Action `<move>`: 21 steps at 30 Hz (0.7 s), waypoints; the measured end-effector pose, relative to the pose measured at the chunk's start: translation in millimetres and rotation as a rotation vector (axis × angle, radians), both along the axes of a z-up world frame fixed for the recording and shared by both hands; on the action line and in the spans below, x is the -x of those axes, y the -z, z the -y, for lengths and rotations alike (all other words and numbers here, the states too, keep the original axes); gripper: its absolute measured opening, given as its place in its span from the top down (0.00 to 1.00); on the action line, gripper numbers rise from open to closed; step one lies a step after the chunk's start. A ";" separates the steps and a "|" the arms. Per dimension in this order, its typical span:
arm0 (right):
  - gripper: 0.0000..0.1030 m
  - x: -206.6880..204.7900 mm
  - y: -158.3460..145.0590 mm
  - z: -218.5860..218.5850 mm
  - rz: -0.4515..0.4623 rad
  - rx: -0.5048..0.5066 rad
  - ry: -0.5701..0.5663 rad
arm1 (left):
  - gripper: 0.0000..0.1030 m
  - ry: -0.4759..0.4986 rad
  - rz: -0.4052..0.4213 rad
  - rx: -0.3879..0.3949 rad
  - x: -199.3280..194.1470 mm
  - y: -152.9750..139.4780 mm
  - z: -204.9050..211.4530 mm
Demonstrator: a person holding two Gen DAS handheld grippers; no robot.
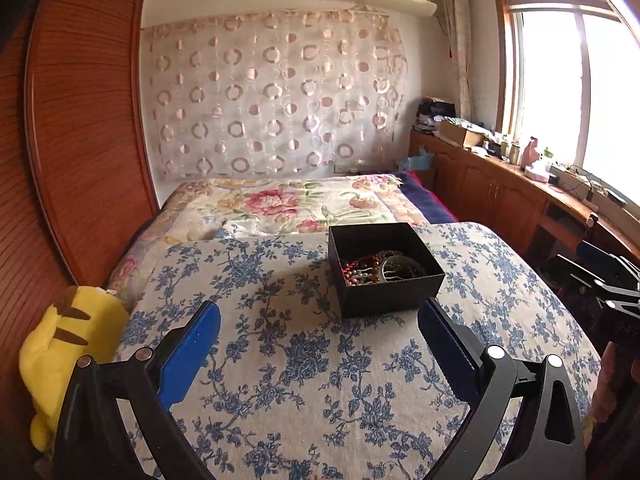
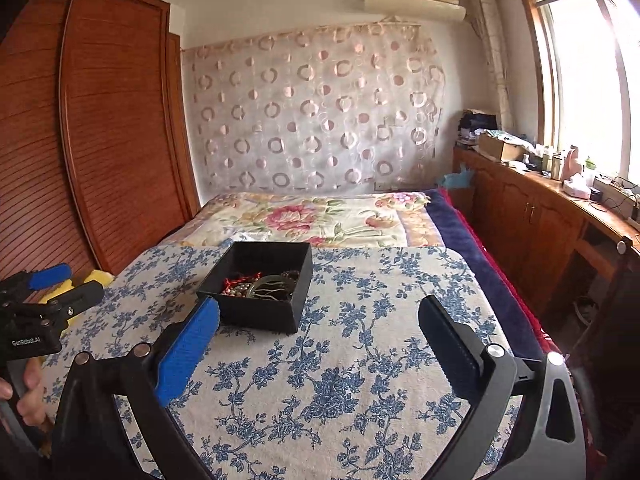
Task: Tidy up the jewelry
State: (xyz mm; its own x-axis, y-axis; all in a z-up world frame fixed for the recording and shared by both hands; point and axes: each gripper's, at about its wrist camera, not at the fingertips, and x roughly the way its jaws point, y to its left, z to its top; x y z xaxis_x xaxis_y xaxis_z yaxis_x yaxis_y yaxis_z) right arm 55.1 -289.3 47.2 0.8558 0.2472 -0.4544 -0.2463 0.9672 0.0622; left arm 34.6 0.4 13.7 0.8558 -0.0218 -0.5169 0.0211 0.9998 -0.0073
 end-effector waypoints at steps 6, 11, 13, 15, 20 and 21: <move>0.02 3.4 -0.2 2.3 0.001 -0.008 -0.003 | 0.07 -0.002 0.007 -0.008 3.6 -0.3 0.5; 0.02 5.4 -0.8 0.6 -0.001 -0.012 -0.010 | 0.07 0.003 0.014 -0.003 4.6 -0.6 -0.3; 0.02 5.8 -1.9 -0.9 0.001 -0.011 -0.011 | 0.07 0.002 0.014 -0.002 4.9 -0.9 -0.4; 0.02 4.7 -2.5 -1.8 0.000 -0.012 -0.014 | 0.07 0.001 0.014 -0.005 4.8 -0.8 -0.1; 0.02 4.2 -2.1 -3.2 -0.001 -0.012 -0.018 | 0.07 -0.001 0.014 -0.002 5.7 -1.1 -0.8; 0.02 4.2 -2.0 -3.3 -0.002 -0.012 -0.018 | 0.07 -0.001 0.015 -0.002 5.8 -1.2 -1.0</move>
